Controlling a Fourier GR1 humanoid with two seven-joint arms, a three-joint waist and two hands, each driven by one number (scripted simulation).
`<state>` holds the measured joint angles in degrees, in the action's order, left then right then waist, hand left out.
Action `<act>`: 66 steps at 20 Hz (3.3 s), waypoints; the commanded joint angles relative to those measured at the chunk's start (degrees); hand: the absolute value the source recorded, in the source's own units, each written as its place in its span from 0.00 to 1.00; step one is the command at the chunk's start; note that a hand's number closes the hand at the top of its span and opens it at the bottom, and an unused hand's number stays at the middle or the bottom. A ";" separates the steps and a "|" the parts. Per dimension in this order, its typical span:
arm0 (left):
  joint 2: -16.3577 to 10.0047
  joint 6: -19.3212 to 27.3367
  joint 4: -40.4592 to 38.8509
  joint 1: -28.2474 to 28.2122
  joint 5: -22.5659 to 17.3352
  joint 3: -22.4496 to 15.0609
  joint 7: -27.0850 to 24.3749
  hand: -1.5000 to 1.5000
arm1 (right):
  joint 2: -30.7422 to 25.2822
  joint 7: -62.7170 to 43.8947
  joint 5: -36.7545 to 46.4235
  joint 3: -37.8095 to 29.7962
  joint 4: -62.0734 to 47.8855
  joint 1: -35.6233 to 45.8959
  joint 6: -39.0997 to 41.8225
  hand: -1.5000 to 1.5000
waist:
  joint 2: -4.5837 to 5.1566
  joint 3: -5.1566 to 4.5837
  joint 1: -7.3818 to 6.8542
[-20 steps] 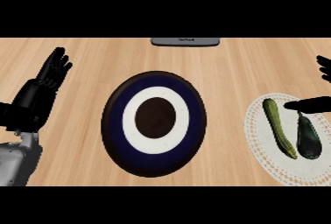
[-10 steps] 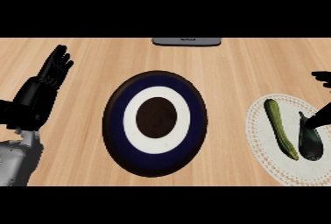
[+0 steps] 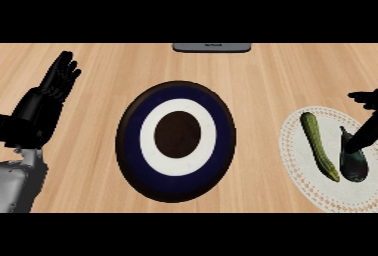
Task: Pick the eggplant from the placemat and place it in the plate
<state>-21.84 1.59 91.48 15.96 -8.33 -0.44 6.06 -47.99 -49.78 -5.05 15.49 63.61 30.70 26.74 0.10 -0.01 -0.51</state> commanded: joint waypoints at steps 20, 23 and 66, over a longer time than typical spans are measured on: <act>3.29 -3.15 1.52 1.55 2.67 3.32 3.29 0.50 | 10.37 4.97 15.12 -3.44 -11.72 -5.75 4.74 0.00 | -0.04 0.03 0.21; 4.63 -2.65 2.61 0.25 3.83 1.86 3.32 0.50 | 10.03 7.77 18.18 -3.32 -15.19 -6.95 3.01 0.00 | -0.01 0.06 0.05; 2.09 -3.01 3.49 -5.15 3.50 7.97 2.01 0.50 | 41.98 -12.65 94.35 28.36 58.54 -41.55 -52.54 1.00 | -1.93 -0.43 6.25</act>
<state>-19.98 -1.38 94.43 9.29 -4.59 7.91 7.56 -11.47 -56.85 77.78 37.71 116.60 -7.90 -28.23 -2.67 -0.57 7.04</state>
